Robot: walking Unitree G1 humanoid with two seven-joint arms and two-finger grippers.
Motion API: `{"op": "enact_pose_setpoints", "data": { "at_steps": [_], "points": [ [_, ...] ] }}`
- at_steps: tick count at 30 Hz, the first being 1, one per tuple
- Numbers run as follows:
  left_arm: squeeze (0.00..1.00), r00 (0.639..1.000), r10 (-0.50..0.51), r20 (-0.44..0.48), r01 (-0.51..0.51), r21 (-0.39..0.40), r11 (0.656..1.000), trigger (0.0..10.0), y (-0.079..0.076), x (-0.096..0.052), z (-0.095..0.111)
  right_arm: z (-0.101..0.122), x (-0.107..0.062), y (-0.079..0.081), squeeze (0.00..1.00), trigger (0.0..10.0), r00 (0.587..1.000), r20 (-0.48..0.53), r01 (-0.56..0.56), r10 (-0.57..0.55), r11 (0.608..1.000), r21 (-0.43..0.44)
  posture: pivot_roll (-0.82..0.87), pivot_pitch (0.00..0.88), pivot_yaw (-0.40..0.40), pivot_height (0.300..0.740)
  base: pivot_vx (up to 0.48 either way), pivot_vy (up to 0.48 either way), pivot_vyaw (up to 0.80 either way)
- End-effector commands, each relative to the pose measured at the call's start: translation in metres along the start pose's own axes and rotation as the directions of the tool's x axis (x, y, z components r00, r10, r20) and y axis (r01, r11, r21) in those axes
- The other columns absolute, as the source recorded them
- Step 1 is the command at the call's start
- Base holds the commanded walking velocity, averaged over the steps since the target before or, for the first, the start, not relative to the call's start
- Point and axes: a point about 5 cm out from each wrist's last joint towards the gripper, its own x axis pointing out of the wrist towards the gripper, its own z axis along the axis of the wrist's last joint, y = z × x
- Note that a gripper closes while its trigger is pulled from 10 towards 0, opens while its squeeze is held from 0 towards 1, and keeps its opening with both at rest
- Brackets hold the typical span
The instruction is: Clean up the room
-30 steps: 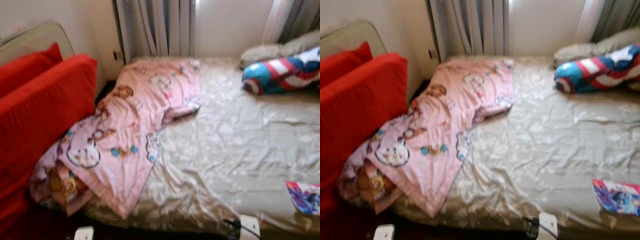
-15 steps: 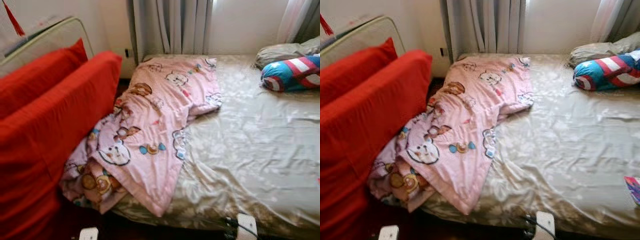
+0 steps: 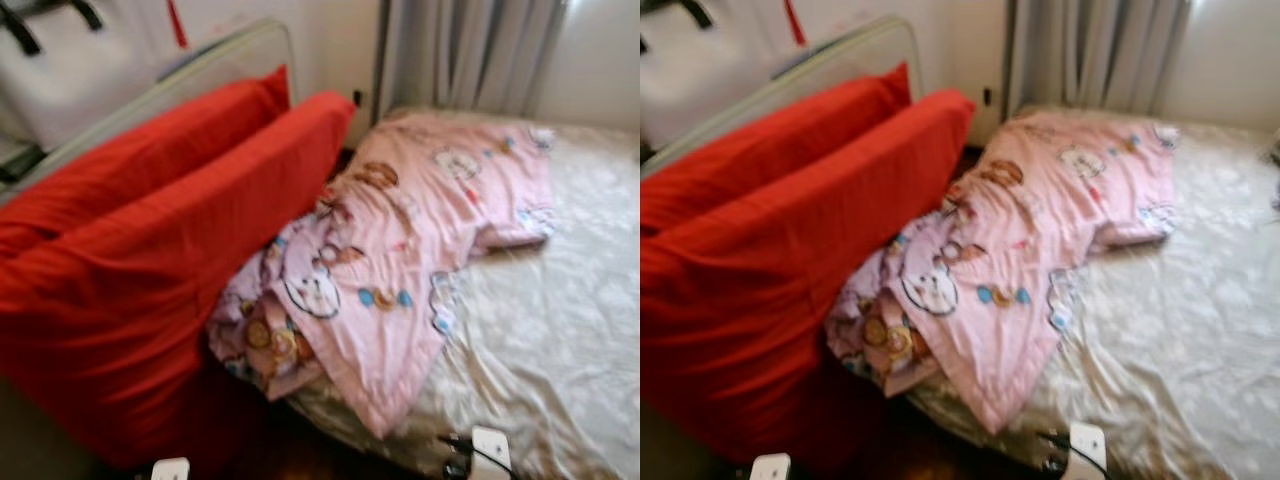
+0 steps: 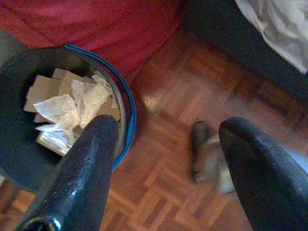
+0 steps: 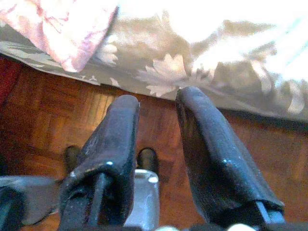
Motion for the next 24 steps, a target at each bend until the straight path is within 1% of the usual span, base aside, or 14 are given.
{"op": "enact_pose_setpoints", "data": {
  "at_steps": [1,7,15,20,24],
  "points": [
    [0.00,0.999,0.016,-0.047,-0.015,0.006,1.000,10.0,0.007,-0.005,-0.013,-0.002,0.000,0.006,0.00,10.0,1.000,-0.003,-0.014,0.014,1.000,0.007,-0.01,0.003,0.038,0.740,0.000,0.000,0.80],
    [0.00,0.998,0.012,-0.054,-0.011,0.008,1.000,10.0,0.005,-0.005,-0.015,-0.004,-0.001,0.007,0.00,10.0,1.000,-0.005,-0.025,0.025,1.000,0.013,-0.01,0.000,0.045,0.740,0.000,0.000,0.80],
    [0.00,0.999,-0.017,-0.043,0.018,0.024,1.000,10.0,-0.009,-0.001,-0.008,-0.006,-0.001,0.007,0.00,10.0,1.000,0.008,-0.020,0.020,0.999,0.031,-0.01,0.000,0.050,0.740,0.000,0.000,0.00],
    [0.00,0.999,-0.032,-0.007,0.032,0.026,0.999,10.0,-0.017,0.006,0.009,-0.004,-0.001,0.007,0.00,10.0,0.999,0.019,-0.030,0.030,0.999,0.013,-0.01,0.000,0.046,0.740,0.000,0.000,0.00],
    [0.00,0.999,-0.037,0.006,0.036,0.026,0.999,10.0,-0.018,0.006,0.012,-0.003,-0.001,0.006,0.00,10.0,0.999,0.025,-0.035,0.035,0.999,0.004,-0.01,0.000,0.044,0.740,0.000,0.000,0.00]
  ]
}}
